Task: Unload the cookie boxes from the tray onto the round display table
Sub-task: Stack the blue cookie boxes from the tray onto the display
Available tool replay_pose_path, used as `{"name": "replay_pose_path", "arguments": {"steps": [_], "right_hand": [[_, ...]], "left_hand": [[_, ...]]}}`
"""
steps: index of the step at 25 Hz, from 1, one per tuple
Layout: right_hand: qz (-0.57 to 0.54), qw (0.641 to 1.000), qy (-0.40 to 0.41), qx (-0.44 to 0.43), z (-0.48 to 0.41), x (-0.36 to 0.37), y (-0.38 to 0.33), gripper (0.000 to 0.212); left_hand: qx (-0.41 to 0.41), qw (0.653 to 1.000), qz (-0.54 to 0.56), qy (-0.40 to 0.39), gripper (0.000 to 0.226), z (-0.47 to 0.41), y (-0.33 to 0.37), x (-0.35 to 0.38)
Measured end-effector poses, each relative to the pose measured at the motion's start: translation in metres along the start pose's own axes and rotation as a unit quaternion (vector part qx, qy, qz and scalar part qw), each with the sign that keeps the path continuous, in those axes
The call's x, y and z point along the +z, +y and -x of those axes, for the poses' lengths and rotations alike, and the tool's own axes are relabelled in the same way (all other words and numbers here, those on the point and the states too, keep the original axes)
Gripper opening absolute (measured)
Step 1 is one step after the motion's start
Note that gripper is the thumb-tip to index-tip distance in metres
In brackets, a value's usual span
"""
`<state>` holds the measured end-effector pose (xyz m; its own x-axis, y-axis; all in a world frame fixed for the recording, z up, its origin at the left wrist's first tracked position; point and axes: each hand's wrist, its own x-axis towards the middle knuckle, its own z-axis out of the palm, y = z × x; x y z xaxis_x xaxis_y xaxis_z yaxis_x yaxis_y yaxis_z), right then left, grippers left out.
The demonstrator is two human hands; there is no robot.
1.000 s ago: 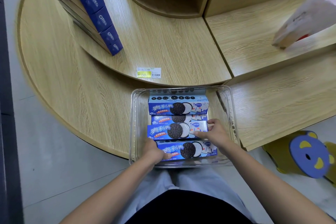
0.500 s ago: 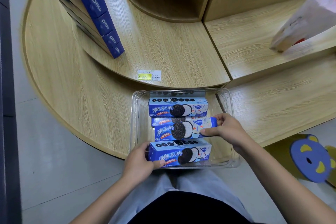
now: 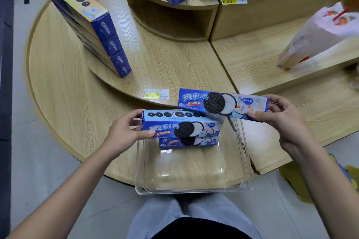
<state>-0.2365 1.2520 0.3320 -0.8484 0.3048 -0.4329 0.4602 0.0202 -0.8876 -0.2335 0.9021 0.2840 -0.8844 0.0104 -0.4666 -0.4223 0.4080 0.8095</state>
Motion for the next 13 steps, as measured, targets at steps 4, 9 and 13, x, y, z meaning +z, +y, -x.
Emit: {"name": "replay_pose_path", "arguments": {"steps": [4,9,13], "right_hand": [[-0.049,0.997,0.031,-0.045,-0.024,0.003,-0.023,0.058],[-0.088,0.992,0.028,-0.081,-0.063,0.009,-0.048,0.056],[-0.082,0.991,-0.024,-0.103,-0.104,0.025,-0.053,0.071]], "left_hand": [[0.048,0.998,0.037,0.005,0.056,-0.061,0.029,-0.003],[0.085,0.996,0.029,0.020,0.062,-0.126,0.059,0.001],[0.082,0.996,0.042,-0.006,0.066,-0.169,0.058,0.000]]}}
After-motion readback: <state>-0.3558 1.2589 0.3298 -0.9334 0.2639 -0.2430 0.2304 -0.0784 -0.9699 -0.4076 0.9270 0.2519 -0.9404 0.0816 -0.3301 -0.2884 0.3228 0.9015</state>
